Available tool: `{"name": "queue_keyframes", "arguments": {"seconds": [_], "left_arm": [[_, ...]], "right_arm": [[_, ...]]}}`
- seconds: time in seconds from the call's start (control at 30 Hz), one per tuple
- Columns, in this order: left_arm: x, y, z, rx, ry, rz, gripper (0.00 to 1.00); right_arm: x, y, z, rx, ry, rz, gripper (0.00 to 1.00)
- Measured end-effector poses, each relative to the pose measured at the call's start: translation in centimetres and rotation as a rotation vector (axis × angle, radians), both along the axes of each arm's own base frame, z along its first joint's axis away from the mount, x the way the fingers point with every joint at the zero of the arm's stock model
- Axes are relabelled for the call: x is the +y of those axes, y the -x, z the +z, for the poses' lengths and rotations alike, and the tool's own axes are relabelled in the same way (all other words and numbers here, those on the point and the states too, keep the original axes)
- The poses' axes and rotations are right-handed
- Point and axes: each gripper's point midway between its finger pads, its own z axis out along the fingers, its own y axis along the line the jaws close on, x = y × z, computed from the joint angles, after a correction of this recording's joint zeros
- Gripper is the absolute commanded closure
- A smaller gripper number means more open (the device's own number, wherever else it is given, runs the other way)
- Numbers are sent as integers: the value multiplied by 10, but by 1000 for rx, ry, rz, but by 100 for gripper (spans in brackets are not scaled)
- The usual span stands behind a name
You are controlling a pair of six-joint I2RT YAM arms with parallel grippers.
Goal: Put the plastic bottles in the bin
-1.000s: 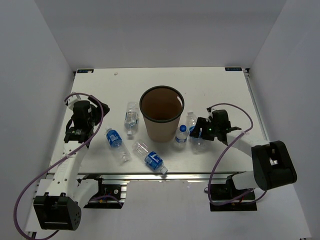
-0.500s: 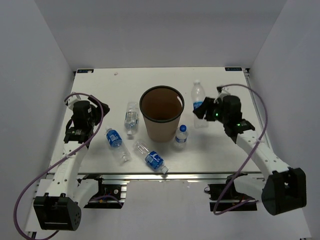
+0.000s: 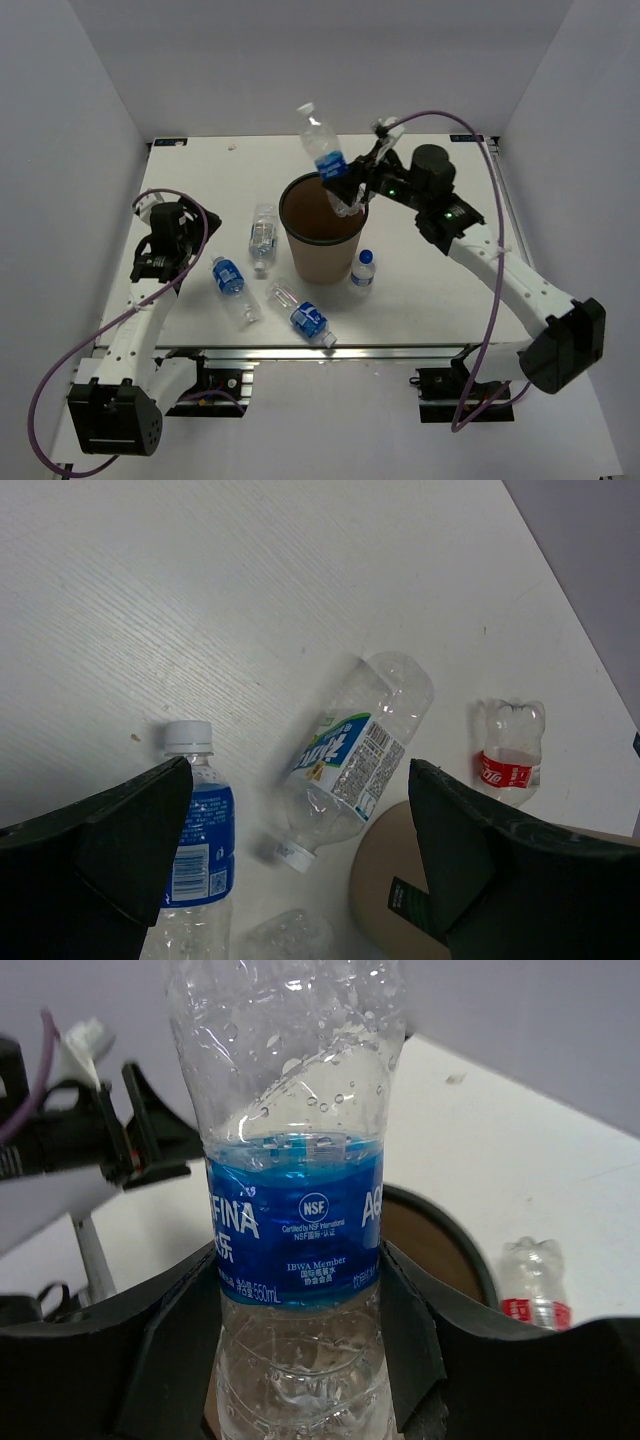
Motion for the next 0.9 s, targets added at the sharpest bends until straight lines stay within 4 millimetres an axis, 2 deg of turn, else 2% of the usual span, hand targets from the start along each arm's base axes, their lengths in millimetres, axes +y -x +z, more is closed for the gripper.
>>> {"name": "queue_keyframes", "arguments": {"seconds": [0.07,0.1,0.17,0.23,0.37,0.43,0.53,0.63,0.7,0.8,0.9], "left_arm": [[0,1,-1,7,6,5,2],[0,2,-2,9,8,7,2],[0,3,-3,16,11,9,2],[0,3,-4,19,15,11,2],[0,4,-5,25,20,16,2],[0,5,-6,29,19,17,2],[2,7,-8,39,14,24,2],[3,8,-9,46,8,32,2],[3,7,-9,44,7,32,2],[4,6,-9,40,7,32,2],[4,3,-10,40,5,35,2]], "right_arm": [[19,4,-20,23,41,39,46],[25,6,-29,37,62,53,38],[36,13,-42,55,96,82,30],[39,16,-46,66,119,93,12],[34,12,-36,31,132,64,11],[26,13,-25,5,128,29,11],[6,17,-13,-31,130,-44,11],[-23,28,-18,-32,140,-136,11],[-45,40,-38,-10,161,-195,11],[-73,59,-85,54,219,-246,11],[-89,74,-131,130,290,-258,11]]}}
